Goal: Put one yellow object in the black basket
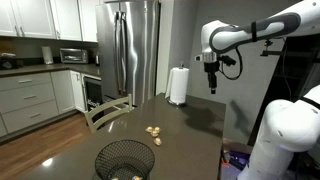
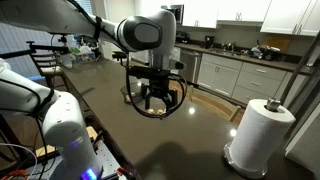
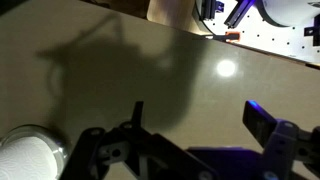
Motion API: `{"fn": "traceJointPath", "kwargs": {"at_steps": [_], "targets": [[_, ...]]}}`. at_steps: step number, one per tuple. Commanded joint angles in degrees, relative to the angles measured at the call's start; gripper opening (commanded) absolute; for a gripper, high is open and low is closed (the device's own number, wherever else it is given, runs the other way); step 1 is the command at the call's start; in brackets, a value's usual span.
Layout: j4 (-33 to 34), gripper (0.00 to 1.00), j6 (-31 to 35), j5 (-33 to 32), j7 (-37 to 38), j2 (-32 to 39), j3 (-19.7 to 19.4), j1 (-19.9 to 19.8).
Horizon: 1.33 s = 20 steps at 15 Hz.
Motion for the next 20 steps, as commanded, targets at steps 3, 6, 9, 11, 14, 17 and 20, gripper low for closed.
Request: {"fn": "traceJointPath", "kwargs": {"at_steps": [3, 6, 9, 11, 14, 17, 20], "targets": [[0.09, 1.0, -0.19, -0.18, 0.21, -0.06, -0.35, 0.48], [0.09, 1.0, -0.19, -0.18, 0.21, -0.06, -0.35, 0.48], [0.08, 1.0, 1.0, 0.13, 0.41, 1.2, -0.35, 1.11], [0.42, 1.0, 1.75, 0.55, 0.55, 2.47, -0.13, 1.83], [1.04, 1.0, 3.71, 1.57, 0.64, 4.51, 0.31, 3.43], [1.64, 1.0, 7.2, 3.61, 0.11, 6.56, 0.57, 5.36], [2.15, 1.0, 11.65, 6.67, -0.8, 8.98, 0.83, 7.16]]}}
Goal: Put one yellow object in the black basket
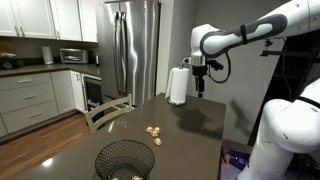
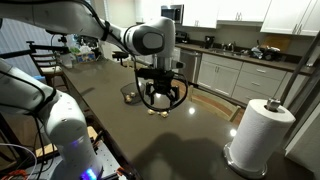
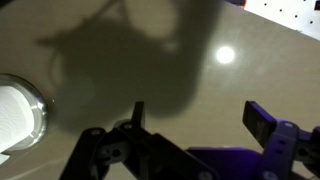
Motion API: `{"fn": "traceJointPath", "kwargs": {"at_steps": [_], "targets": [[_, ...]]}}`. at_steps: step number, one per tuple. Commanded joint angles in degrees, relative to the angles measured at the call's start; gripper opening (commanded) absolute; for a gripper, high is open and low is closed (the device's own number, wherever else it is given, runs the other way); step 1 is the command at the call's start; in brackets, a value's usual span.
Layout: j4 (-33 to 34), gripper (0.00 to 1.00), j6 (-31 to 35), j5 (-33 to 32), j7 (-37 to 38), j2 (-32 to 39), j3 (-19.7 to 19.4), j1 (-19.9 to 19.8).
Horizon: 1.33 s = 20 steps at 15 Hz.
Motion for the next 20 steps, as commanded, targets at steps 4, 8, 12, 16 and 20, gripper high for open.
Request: {"fn": "traceJointPath", "kwargs": {"at_steps": [4, 8, 12, 16, 20], "targets": [[3.08, 1.0, 7.68, 7.67, -2.59, 7.59, 0.7, 3.41], [4.97, 1.0, 12.03, 11.13, -5.1, 13.6, 0.94, 4.93], [7.7, 1.0, 15.49, 12.32, -7.54, 20.33, 2.16, 4.66], [11.34, 1.0, 16.65, 14.29, -10.17, 26.71, 3.86, 4.07], [14.5, 1.0, 16.4, 15.85, -12.47, 31.25, 6.03, 3.31]]}}
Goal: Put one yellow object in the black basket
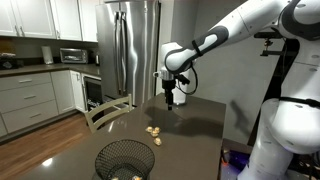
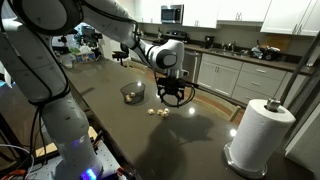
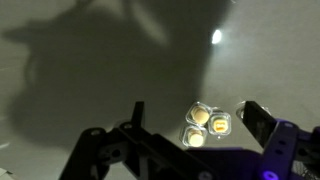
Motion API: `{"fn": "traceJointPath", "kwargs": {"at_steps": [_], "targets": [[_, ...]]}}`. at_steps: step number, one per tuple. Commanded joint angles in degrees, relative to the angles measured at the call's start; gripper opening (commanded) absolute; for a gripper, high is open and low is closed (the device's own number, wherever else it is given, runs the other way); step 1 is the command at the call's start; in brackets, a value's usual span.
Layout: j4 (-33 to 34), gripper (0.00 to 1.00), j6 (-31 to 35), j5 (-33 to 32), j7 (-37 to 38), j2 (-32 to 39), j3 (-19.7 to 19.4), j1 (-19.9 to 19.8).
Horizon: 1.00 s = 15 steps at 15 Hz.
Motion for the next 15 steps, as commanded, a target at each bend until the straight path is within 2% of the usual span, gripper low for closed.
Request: {"fn": "traceJointPath", "kwargs": {"at_steps": [1, 6, 13, 15], "targets": [[3.61, 1.0, 0.68, 2.8, -4.64, 4.85, 2.57, -2.07], [4.55, 1.0, 2.43, 3.69, -8.74, 8.49, 5.05, -3.46], [1.47, 1.0, 11.31, 4.91, -16.17, 10.2, 7.64, -4.94], [0.99, 1.0, 12.08, 5.75, -17.72, 10.73, 8.36, -5.19]]}}
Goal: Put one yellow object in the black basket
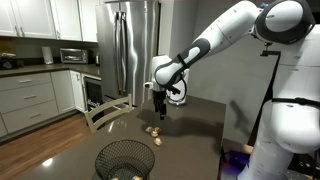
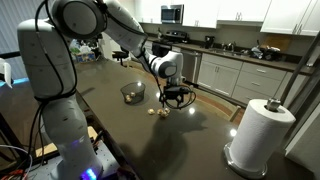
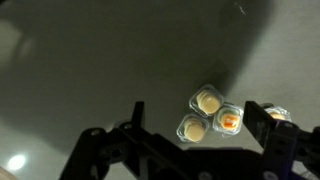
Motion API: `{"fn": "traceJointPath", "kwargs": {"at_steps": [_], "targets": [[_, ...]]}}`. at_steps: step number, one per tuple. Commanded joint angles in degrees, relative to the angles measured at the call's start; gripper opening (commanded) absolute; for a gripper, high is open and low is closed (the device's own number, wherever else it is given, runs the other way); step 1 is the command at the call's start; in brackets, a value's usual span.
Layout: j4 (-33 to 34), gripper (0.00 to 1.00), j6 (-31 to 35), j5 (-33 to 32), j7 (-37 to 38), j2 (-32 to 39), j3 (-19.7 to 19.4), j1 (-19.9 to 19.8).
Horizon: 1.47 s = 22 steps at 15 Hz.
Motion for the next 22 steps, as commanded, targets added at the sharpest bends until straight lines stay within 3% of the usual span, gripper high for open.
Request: {"fn": "traceJointPath", "kwargs": {"at_steps": [1, 8, 22], "targets": [[-1.54, 1.0, 2.39, 3.82, -5.71, 0.67, 2.1, -1.72], [-2.67, 1.0, 1.81, 8.57, -11.31, 2.11, 4.05, -1.75], [-2.04, 1.0, 7.89, 6.14, -11.19, 7.85, 5.02, -2.49]]}}
